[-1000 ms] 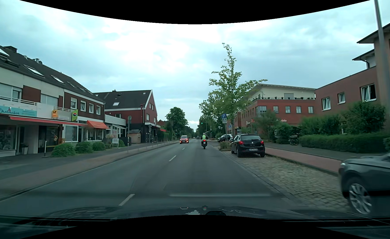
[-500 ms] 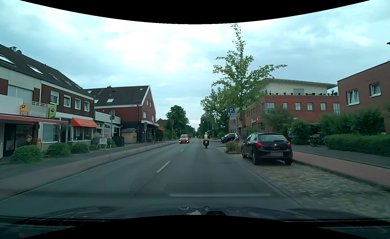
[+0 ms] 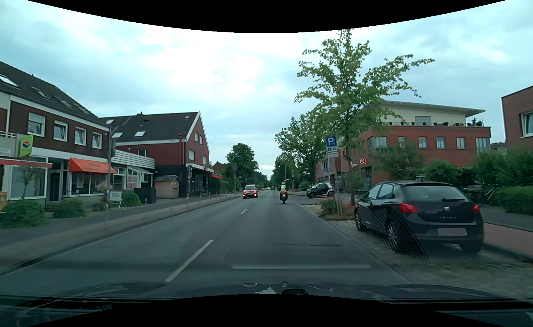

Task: Follow the waypoints while adhering to traffic rules and regulations

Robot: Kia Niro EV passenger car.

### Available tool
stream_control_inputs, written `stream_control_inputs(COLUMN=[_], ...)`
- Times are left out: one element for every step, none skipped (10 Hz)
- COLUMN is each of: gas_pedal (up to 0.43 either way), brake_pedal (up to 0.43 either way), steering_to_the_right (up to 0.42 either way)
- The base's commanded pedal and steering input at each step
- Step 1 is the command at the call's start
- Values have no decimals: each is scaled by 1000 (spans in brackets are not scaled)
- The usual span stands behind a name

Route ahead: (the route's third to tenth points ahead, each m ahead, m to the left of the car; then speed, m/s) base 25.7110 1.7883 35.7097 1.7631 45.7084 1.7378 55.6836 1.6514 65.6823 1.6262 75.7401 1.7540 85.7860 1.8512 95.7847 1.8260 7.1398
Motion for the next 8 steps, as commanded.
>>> stream_control_inputs(gas_pedal=[150, 150, 150, 150, 150, 150, 150, 150], brake_pedal=[0, 0, 0, 0, 0, 0, 0, 0], steering_to_the_right=[0, 0, 0, 0, 0, 0, 0, 0])
